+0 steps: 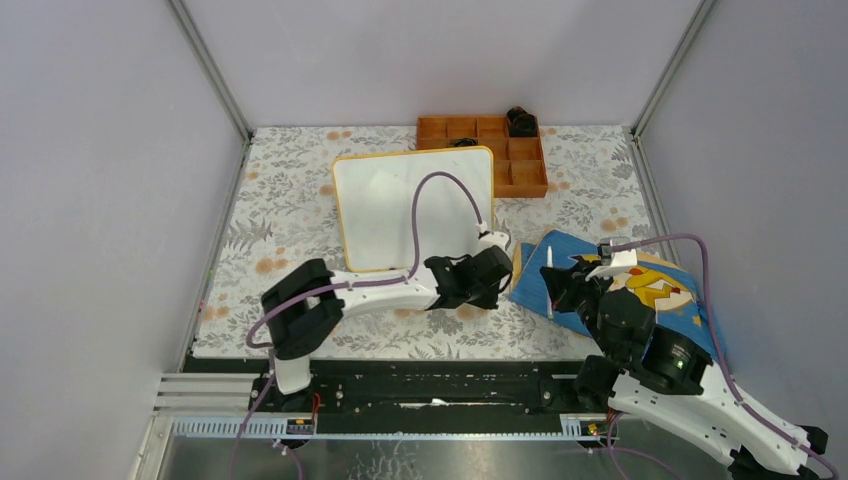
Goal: Write a sentence on the whiteboard
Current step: Place the pen cap at the center of the board.
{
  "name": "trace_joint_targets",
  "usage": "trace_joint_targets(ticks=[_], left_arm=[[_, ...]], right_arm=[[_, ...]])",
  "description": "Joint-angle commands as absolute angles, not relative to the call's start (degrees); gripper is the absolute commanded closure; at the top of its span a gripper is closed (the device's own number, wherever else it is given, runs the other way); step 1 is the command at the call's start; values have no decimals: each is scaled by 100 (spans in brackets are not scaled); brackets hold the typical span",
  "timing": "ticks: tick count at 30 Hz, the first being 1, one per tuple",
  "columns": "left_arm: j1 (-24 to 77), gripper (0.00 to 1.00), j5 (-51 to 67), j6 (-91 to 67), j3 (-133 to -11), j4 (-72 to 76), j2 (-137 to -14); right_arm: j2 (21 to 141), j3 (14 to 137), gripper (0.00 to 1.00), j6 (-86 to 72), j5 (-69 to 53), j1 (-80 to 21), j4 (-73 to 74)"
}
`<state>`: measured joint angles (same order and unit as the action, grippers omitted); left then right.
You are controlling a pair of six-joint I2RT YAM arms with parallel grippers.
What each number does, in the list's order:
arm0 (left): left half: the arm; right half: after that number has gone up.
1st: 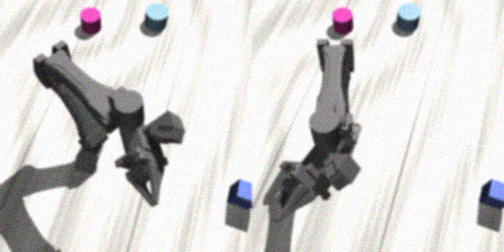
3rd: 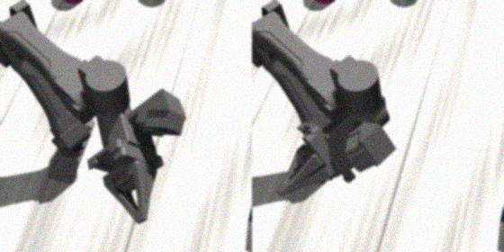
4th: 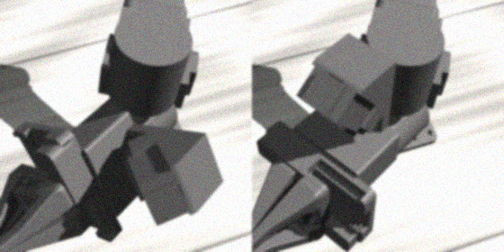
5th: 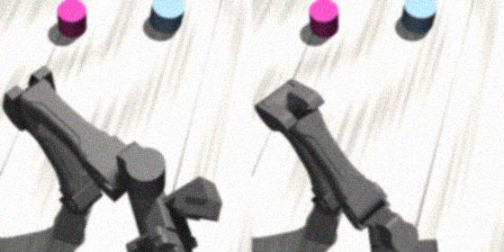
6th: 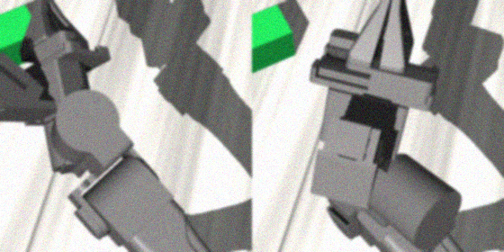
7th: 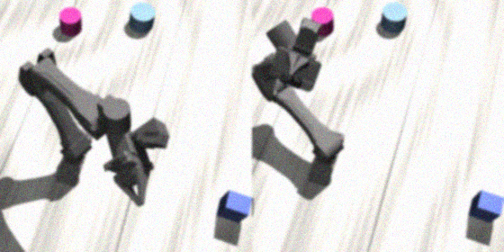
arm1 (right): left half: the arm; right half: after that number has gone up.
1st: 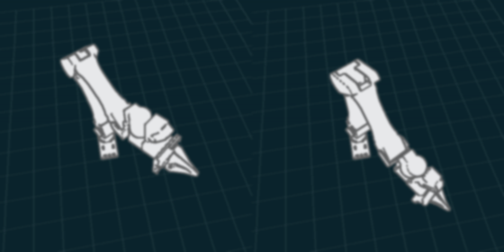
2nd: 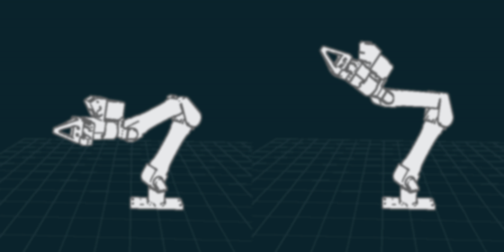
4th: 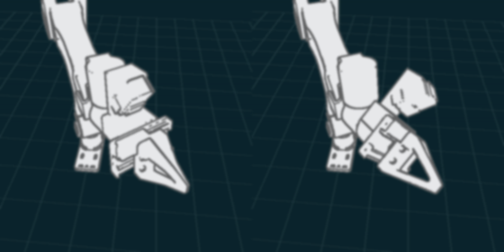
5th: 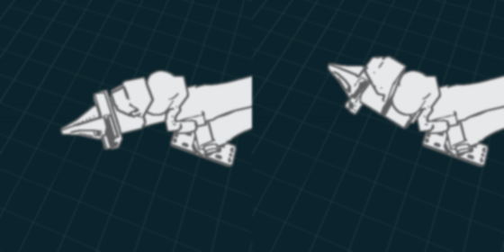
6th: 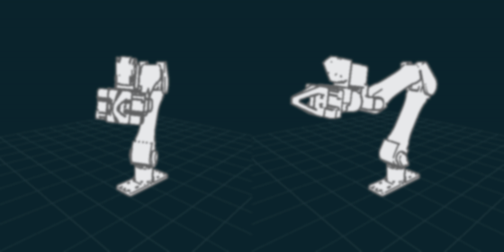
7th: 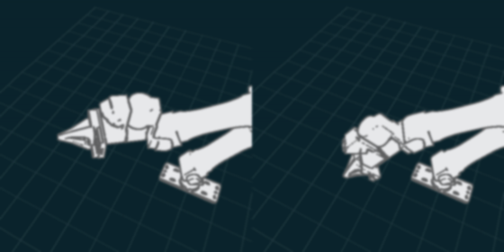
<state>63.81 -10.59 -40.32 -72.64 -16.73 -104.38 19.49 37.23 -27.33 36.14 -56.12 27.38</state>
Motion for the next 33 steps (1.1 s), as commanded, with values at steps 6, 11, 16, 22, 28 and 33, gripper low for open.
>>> trace_joint_targets(ticks=[6,11,16,22,28,33], left_arm=[[6387,100,-1070,-4034,-7501,-2040,-11037],[6429,95,-1037,-3955,-7738,-2247,-11294],[6434,91,-1006,-4043,-7678,-2283,-11378],[6442,86,-976,-4142,-7610,-2281,-11425],[6469,77,-923,-4191,-7589,-2244,-11422],[6469,67,-923,-4235,-7594,-2211,-11402]], right_arm=[[1884,3761,100,-2647,3690,-5606,2788],[1903,3775,100,-2624,3613,-5607,2660],[1784,3725,100,-2661,3582,-5601,2666],[1819,3752,100,-2664,3527,-5607,2681],[1834,3781,100,-2697,3494,-5603,2721],[1751,3796,100,-2728,3550,-5606,2834]])
